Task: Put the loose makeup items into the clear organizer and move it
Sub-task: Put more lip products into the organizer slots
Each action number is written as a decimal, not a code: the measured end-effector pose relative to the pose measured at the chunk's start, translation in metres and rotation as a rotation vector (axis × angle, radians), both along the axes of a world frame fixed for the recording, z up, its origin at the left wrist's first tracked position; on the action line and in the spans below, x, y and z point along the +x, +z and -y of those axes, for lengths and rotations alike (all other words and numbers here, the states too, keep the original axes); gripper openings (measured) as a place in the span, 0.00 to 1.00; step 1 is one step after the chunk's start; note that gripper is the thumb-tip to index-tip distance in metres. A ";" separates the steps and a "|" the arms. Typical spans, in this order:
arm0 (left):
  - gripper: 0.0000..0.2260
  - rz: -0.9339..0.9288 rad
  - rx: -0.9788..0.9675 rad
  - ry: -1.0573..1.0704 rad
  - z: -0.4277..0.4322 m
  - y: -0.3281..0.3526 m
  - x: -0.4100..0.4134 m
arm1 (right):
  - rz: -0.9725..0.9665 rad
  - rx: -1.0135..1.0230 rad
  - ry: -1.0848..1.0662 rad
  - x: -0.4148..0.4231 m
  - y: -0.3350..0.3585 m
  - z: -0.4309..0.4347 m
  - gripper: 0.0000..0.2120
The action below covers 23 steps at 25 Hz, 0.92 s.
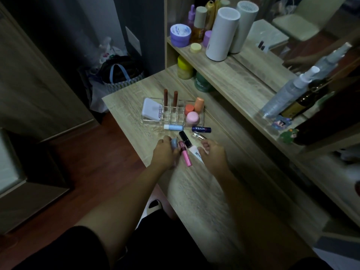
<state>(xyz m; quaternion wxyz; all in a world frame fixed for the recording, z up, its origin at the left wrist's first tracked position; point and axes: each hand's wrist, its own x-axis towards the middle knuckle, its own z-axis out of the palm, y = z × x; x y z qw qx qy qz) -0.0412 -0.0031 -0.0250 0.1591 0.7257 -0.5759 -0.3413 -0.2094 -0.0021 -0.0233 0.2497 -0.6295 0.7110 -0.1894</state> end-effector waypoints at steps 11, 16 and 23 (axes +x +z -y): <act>0.16 0.060 0.046 -0.021 0.008 -0.006 0.005 | -0.076 -0.029 0.029 -0.015 -0.003 0.028 0.13; 0.16 0.033 0.048 -0.007 0.009 -0.006 0.005 | -0.109 0.037 0.048 -0.018 -0.008 0.034 0.11; 0.15 -0.185 -0.016 0.124 0.013 0.013 0.018 | -0.152 0.076 0.216 -0.019 0.013 0.046 0.13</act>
